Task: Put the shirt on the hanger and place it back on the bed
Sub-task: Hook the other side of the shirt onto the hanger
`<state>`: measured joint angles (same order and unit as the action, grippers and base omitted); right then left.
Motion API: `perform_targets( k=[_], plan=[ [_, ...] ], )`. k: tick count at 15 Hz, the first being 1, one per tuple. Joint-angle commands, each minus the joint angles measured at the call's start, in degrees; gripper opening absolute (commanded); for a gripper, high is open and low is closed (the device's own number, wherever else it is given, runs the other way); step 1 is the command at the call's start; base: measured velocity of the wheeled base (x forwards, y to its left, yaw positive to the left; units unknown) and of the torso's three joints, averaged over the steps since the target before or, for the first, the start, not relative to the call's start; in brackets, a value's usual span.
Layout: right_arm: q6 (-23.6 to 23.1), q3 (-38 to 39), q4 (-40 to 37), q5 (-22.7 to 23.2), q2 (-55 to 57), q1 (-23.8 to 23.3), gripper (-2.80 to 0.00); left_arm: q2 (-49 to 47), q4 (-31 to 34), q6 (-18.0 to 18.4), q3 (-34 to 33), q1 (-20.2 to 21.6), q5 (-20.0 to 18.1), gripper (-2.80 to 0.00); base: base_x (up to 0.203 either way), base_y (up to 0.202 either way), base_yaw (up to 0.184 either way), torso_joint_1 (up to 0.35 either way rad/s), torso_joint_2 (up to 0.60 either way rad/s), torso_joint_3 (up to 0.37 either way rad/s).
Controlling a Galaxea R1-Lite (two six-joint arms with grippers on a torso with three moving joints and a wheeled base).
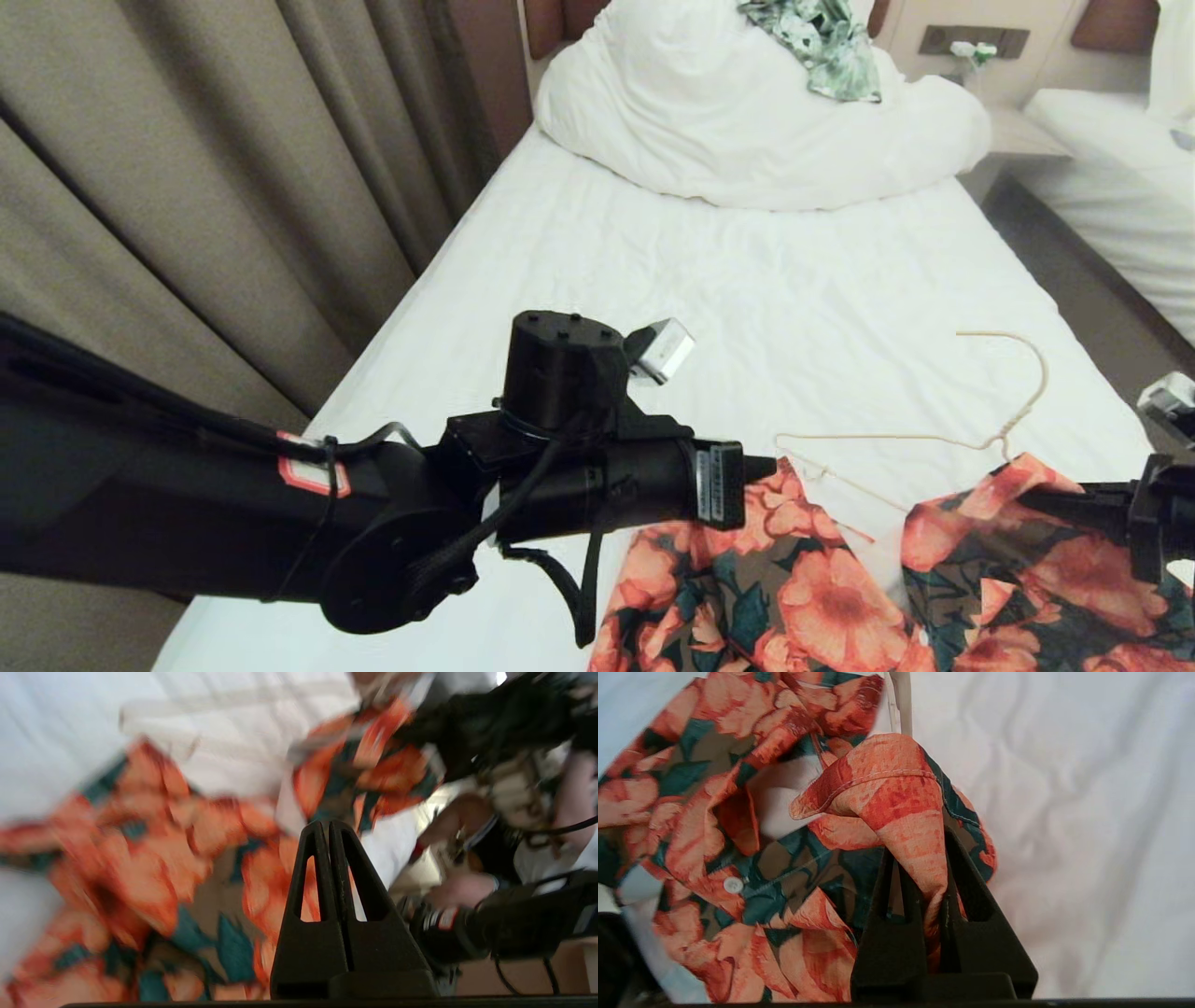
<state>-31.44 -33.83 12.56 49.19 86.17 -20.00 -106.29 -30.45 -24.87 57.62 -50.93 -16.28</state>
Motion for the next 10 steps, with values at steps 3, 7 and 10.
perform_targets(
  k=[3, 7, 10],
  plan=[
    [-0.1, 4.8, 1.2, 0.5, -7.2, -1.6, -2.80, -2.0, 8.6, 2.5, 2.7, -6.6, 8.9, -2.80, 0.000, 0.000, 0.000, 0.000, 0.00, 0.000],
    [-0.1, 5.6, 0.8, 0.5, -9.0, -1.5, -2.80, -7.8, 19.0, 3.6, 10.2, -12.8, 19.2, 0.00, 0.000, 0.000, 0.000, 0.000, 0.00, 0.000],
    [-0.1, 5.4, 0.8, 0.6, -8.8, -0.7, -2.80, -12.8, 23.3, 4.3, 17.9, -15.0, 26.8, 0.00, 0.000, 0.000, 0.000, 0.000, 0.00, 0.000]
  ],
)
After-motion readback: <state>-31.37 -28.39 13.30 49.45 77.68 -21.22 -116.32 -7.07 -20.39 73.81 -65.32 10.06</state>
